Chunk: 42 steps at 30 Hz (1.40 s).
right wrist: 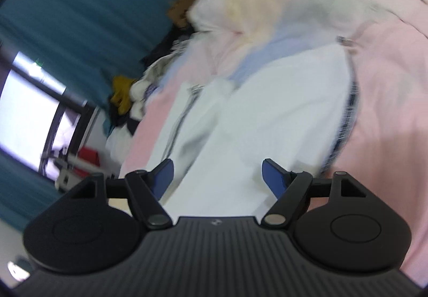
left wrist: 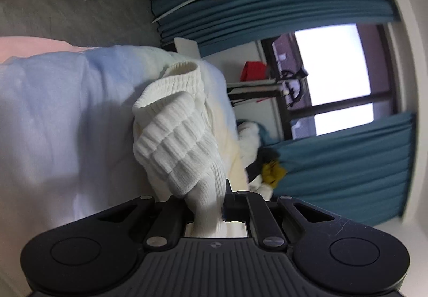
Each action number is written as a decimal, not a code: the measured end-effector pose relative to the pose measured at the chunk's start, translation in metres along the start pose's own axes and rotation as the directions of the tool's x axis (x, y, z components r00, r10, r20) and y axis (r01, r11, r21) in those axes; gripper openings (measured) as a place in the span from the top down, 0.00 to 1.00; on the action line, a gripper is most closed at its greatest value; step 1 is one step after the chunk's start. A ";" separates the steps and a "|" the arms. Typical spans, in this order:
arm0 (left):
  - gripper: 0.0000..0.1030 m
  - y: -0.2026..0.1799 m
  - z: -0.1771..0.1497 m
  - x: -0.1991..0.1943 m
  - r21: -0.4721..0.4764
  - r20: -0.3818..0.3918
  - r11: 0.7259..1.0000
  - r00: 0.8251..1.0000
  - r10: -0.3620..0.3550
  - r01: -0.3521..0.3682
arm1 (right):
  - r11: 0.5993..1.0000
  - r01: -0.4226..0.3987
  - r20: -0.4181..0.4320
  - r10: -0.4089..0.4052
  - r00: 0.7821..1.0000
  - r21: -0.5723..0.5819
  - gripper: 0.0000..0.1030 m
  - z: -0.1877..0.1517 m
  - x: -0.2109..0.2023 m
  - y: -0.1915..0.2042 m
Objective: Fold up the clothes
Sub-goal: 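Grasp the taped hem with the right tool while the left tool holds the cuff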
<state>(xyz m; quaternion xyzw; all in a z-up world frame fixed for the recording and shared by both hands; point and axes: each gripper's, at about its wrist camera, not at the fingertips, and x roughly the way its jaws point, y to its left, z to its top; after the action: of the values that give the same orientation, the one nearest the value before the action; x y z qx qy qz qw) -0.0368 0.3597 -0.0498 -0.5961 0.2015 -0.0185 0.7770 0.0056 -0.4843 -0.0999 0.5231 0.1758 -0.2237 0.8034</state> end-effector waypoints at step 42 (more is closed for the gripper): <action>0.61 0.040 0.013 0.041 -0.094 -0.131 0.967 0.966 0.224 -0.237 | 0.992 0.105 -0.017 -0.104 0.994 0.073 0.86 0.019 0.080 -0.055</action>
<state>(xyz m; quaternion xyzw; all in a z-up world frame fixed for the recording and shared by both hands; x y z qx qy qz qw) -0.0035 0.3722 -0.0959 -0.6079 0.3163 0.0474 0.7267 0.0434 -0.5357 -0.1757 0.5438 0.1999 -0.2683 0.7696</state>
